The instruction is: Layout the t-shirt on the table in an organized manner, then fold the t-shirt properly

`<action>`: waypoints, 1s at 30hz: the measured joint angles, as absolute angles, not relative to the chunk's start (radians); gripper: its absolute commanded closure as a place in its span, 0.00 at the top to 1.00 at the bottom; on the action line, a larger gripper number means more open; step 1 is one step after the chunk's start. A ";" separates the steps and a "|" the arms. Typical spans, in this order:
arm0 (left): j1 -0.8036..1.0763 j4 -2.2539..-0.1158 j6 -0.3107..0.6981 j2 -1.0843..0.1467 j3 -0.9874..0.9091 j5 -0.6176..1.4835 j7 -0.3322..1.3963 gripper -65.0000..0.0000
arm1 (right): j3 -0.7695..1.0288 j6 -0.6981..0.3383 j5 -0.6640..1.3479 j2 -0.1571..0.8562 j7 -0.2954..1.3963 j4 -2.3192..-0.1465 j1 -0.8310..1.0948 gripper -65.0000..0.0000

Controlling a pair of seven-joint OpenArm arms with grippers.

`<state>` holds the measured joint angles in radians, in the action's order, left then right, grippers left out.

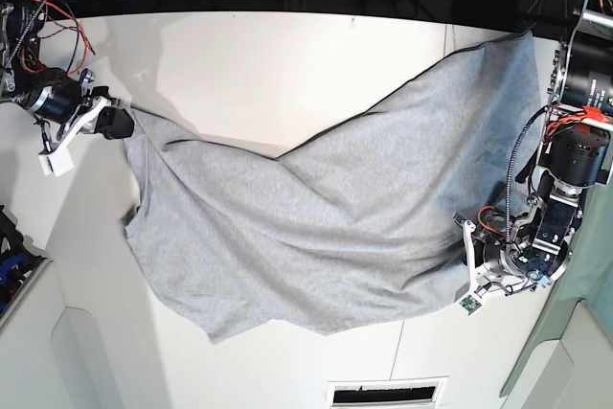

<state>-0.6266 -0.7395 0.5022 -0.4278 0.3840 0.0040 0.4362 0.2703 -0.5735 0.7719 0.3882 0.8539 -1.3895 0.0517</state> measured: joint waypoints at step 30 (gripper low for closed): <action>-0.629 -0.906 0.552 -0.522 0.402 0.346 0.707 0.43 | 0.240 -0.488 0.582 0.231 0.791 -1.608 -0.157 0.43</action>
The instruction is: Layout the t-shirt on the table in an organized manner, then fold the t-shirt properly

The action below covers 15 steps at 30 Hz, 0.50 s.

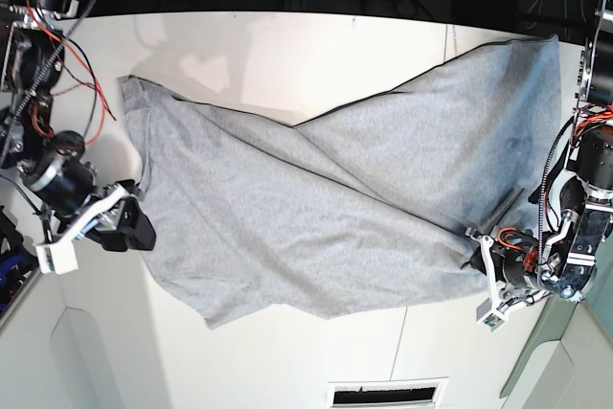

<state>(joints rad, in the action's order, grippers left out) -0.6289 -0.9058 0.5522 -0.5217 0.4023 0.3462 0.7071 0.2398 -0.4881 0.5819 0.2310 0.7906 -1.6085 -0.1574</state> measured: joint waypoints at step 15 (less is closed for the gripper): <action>-0.486 -1.153 0.618 -0.532 0.405 0.670 0.839 0.43 | 0.452 -0.479 0.601 0.263 0.938 -1.580 -0.009 0.43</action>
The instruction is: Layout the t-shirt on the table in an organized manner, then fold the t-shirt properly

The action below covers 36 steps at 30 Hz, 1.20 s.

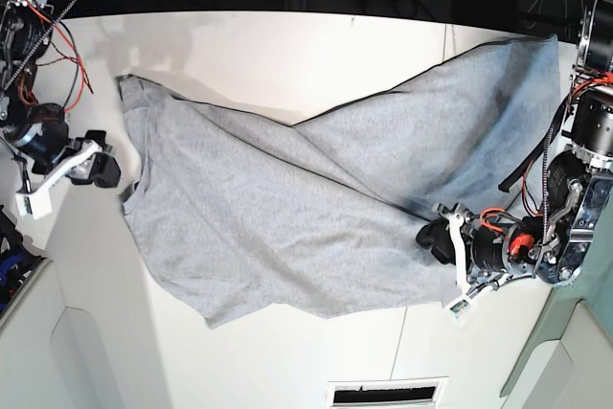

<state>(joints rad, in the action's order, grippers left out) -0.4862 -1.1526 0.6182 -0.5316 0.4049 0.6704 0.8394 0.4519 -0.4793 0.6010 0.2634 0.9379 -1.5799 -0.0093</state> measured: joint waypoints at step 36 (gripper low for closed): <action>-0.389 -1.154 0.618 -0.532 0.405 0.682 0.827 0.43 | 0.286 -0.567 0.652 0.252 0.735 -1.441 0.166 0.00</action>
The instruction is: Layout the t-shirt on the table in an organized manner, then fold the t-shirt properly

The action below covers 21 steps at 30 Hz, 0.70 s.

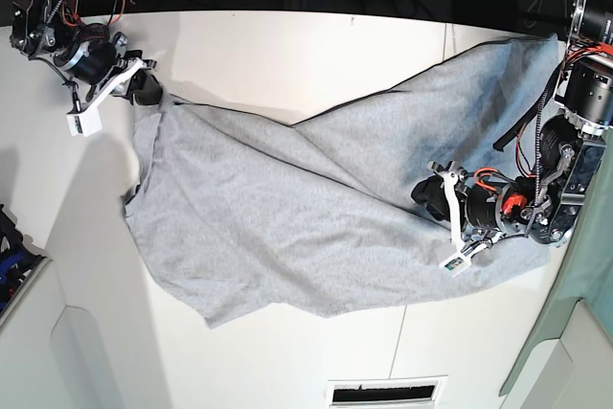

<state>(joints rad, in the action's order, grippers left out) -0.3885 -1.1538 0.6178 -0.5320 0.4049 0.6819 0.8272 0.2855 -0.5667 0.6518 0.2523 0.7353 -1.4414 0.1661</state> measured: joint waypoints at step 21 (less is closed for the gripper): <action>-0.336 -1.155 0.614 -0.529 0.405 0.727 0.841 0.43 | 0.036 -0.567 0.427 0.083 0.712 -1.471 -0.298 0.00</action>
